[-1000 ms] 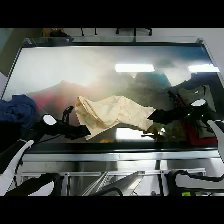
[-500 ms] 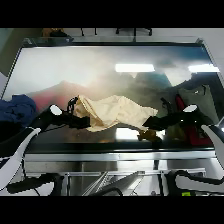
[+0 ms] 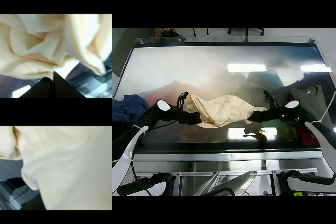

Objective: Fold the shirts.

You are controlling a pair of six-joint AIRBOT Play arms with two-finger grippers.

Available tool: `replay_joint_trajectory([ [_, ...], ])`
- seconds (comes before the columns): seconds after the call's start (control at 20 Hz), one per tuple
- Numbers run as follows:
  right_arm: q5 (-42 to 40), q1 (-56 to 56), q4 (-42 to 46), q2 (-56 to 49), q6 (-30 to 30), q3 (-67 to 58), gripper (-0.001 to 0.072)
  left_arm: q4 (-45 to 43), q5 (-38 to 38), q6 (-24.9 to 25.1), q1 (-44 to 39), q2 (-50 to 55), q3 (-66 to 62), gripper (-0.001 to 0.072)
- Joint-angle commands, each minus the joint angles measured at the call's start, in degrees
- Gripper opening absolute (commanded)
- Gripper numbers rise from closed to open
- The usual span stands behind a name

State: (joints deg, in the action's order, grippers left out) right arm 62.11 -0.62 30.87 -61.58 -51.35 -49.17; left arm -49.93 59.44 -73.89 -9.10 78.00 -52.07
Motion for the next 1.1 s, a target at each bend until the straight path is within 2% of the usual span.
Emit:
replay_joint_trajectory([
  [0.0, 8.96, 2.89, -8.09, 4.42, 0.52, -15.63, 0.0022, 1.2, 9.7, 0.15, 2.38, -6.12, -10.99, 0.002],
  [0.15, 10.97, 12.13, -17.03, 7.48, -1.09, -37.73, 0.0022, 7.08, 16.79, -0.85, 7.93, -13.6, -33.11, 0.002],
  [0.3, 10.58, 22.45, -18.1, 7.76, -6.75, -58.62, 0.0022, 7.54, 18.03, -3.39, 14.71, -16.17, -58.75, 0.002],
  [0.45, 10.82, 26.91, -18.14, 8.66, -11.76, -68.06, 0.0023, 7.98, 19.5, -4.7, 19.15, -16.76, -74.75, 0.002],
  [0.55, 10.64, 26.97, -18.03, 10.58, -11.74, -68.19, 0.0023, 7.96, 17.75, -4.52, 20.98, -20.09, -72.19, 0.002],
  [0.8, 13.38, 26.95, -18.12, 11.67, -11.69, -66.9, 0.0023, 8.0, 12.2, 1.84, 23.65, -28.11, -52.76, 0.002],
  [0.95, 14.8, 25.11, -18.1, 10.12, -10.6, -58.1, 0.0023, 8.13, 12.52, 2.91, 23.65, -25.7, -46.05, 0.0021],
  [1.05, 13.2, 18.73, -17.94, 7.87, -6.43, -48.19, 0.0023, 8.0, 13.09, 4.5, 22.45, -21.88, -41.79, 0.002],
])
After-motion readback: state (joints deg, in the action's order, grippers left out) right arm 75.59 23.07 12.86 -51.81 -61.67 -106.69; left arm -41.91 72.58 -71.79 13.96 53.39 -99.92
